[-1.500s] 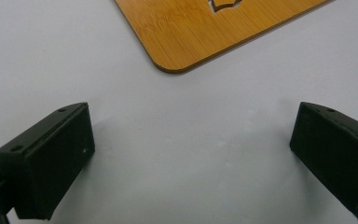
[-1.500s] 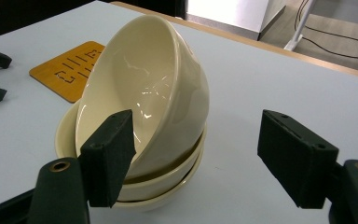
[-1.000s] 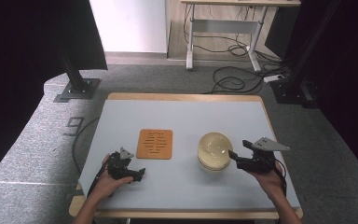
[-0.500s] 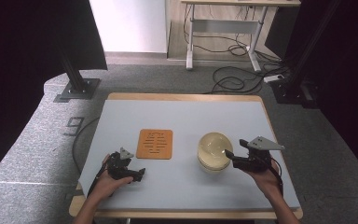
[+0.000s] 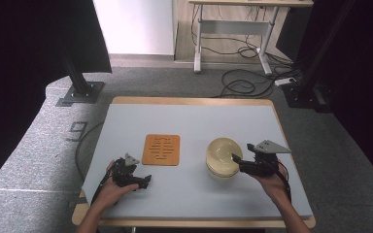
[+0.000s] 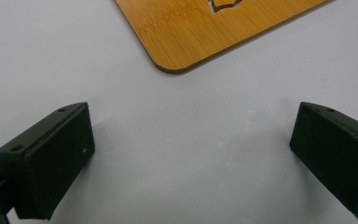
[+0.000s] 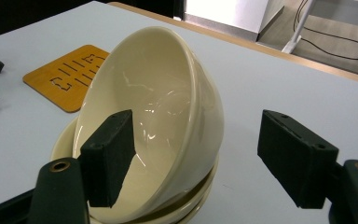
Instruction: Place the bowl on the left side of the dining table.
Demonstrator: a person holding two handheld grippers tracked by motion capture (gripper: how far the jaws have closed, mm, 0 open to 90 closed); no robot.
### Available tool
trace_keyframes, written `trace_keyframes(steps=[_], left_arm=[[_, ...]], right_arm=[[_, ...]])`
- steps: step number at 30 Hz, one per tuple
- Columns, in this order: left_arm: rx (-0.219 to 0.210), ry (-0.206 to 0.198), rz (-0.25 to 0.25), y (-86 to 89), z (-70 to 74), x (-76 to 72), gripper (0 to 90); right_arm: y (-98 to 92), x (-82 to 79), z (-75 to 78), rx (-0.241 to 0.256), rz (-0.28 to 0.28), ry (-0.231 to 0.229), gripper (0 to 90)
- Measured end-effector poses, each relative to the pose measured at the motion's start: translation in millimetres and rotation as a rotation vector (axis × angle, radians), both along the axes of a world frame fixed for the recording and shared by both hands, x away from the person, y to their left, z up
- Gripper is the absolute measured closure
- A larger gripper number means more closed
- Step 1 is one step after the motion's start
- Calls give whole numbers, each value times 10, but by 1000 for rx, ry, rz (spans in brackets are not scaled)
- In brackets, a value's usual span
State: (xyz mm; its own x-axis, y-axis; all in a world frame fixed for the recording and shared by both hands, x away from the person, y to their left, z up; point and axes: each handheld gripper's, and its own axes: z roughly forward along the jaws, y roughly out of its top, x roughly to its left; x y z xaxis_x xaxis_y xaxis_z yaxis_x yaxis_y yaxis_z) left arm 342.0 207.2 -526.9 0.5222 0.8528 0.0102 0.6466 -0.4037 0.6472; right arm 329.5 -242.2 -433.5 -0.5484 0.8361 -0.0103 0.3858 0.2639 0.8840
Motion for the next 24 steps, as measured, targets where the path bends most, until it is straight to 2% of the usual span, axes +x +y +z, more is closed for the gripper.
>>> trace_keyframes(steps=[15,24], left_arm=[[0,0,0,0,0,0,0],[0,0,0,1,0,0,0]], right_arm=[[43,106,-33,6,-23,9,270],[150,190,-50,3,-21,8,270]])
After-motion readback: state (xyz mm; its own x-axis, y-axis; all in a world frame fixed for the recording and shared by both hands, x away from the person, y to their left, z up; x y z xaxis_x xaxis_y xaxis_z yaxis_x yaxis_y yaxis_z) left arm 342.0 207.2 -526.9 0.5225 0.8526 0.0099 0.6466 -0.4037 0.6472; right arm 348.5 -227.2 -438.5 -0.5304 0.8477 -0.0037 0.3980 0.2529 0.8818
